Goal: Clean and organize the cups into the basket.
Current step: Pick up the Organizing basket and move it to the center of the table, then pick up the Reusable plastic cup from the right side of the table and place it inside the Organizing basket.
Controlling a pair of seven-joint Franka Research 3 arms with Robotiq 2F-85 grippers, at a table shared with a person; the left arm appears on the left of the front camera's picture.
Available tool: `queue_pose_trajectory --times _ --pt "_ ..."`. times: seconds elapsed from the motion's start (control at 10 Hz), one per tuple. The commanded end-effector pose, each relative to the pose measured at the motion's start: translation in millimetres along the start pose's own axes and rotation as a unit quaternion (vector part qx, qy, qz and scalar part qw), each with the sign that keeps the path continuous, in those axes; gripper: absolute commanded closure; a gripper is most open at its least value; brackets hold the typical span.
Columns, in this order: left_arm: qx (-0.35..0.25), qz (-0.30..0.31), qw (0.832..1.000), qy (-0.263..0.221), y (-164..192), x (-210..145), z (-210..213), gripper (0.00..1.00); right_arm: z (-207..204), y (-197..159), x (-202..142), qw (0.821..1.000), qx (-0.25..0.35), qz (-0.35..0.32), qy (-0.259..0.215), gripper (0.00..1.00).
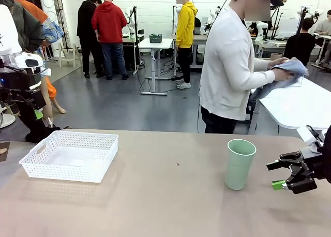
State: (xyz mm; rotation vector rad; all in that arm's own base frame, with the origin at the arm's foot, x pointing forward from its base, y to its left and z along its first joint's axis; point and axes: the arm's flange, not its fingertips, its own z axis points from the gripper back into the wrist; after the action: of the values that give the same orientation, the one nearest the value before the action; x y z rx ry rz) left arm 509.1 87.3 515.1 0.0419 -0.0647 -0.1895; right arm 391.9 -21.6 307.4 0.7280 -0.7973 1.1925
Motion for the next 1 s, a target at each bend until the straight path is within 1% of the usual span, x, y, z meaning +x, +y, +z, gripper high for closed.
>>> queue_pose_trajectory --times 0.0,0.1,0.2,0.3,0.4,0.5,0.7,0.9 --pt "0.001 0.006 1.0 -0.002 1 0 3 0.0 -1 0 -3 1.0 0.004 0.001 0.005 0.0" --pt "0.001 0.006 1.0 -0.002 1 0 3 0.0 0 0 0 1.0 0.0 0.0 0.0 0.0" --pt "0.0 0.0 1.0 0.0 0 0 0 0.0 -2 -4 -2 0.998 0.01 0.044 -0.031 0.0" --pt "-0.003 -0.027 1.0 0.002 11 3 -7 0.0 3 -15 -1 0.992 -0.025 0.08 -0.091 0.0" --pt "0.003 -0.043 0.999 -0.001 17 1 -11 0.0 10 -27 -1 0.986 -0.05 0.08 -0.135 0.0" --pt "-0.008 -0.047 0.999 -0.008 23 -4 -13 0.0 12 -38 -4 0.983 -0.062 0.078 -0.157 0.0" --pt "-0.051 -0.038 0.997 -0.033 31 -15 -12 0.0 4 -50 -10 0.982 -0.068 0.074 -0.161 0.0" --pt "-0.073 -0.045 0.995 -0.052 34 -25 -13 0.0 -10 -57 -17 0.984 -0.065 0.067 -0.151 0.0"
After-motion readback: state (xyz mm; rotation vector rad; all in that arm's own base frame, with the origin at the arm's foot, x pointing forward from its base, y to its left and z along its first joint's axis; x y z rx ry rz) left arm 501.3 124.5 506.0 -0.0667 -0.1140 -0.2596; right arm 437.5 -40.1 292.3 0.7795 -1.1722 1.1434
